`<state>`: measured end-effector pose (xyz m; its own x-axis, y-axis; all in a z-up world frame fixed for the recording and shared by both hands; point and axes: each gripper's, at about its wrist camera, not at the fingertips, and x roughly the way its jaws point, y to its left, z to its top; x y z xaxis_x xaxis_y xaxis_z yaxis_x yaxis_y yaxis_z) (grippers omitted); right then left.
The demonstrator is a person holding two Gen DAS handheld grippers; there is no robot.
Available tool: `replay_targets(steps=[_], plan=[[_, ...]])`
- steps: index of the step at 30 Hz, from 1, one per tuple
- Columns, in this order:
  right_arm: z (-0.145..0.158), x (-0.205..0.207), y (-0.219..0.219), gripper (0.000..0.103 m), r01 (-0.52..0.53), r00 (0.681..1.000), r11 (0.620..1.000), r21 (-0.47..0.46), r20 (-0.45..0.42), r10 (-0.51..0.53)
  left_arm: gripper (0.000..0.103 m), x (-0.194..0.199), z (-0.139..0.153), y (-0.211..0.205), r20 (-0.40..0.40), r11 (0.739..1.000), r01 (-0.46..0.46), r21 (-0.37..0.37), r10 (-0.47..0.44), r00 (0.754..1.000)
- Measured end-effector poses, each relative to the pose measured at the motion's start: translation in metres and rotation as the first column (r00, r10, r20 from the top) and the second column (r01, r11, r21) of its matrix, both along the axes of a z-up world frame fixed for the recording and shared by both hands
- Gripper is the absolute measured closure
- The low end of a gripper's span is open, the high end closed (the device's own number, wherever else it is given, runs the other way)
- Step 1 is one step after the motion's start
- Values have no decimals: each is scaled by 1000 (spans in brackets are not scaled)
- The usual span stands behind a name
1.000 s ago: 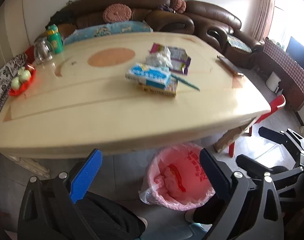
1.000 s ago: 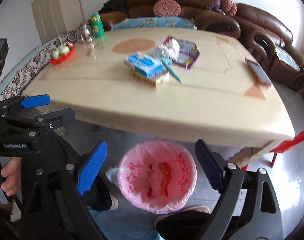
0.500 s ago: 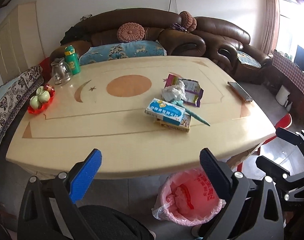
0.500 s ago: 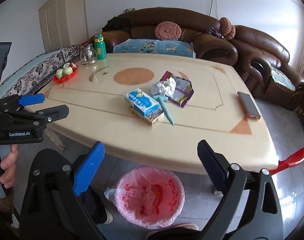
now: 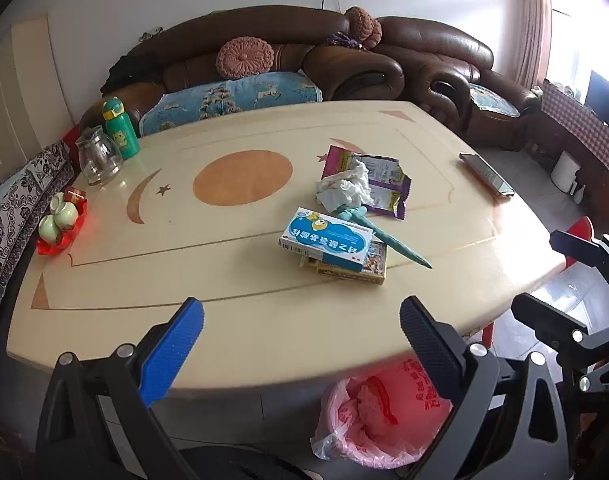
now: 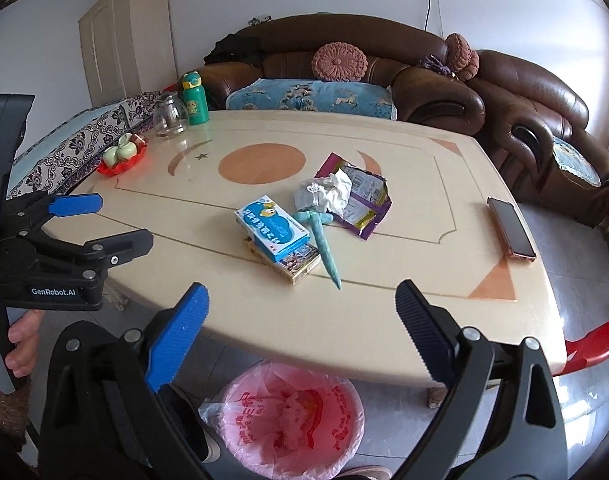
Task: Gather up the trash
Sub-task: 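Move both tools back over the table toward the remaining trash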
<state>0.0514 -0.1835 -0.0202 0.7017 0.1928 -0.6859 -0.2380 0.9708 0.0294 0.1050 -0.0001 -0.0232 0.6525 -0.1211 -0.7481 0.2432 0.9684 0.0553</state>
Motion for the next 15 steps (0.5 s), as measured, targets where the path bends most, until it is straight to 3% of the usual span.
replay_targets(steps=[10,15], plan=[[-24,47,-6,11,-27,999,1000,6,-44,27,7,46,-19,-16,-16,997,46,65,-45,999],[-41,72,-8,11,-44,996,999,14,-74,45,7,68,-35,-27,-50,994,98,52,-95,994]])
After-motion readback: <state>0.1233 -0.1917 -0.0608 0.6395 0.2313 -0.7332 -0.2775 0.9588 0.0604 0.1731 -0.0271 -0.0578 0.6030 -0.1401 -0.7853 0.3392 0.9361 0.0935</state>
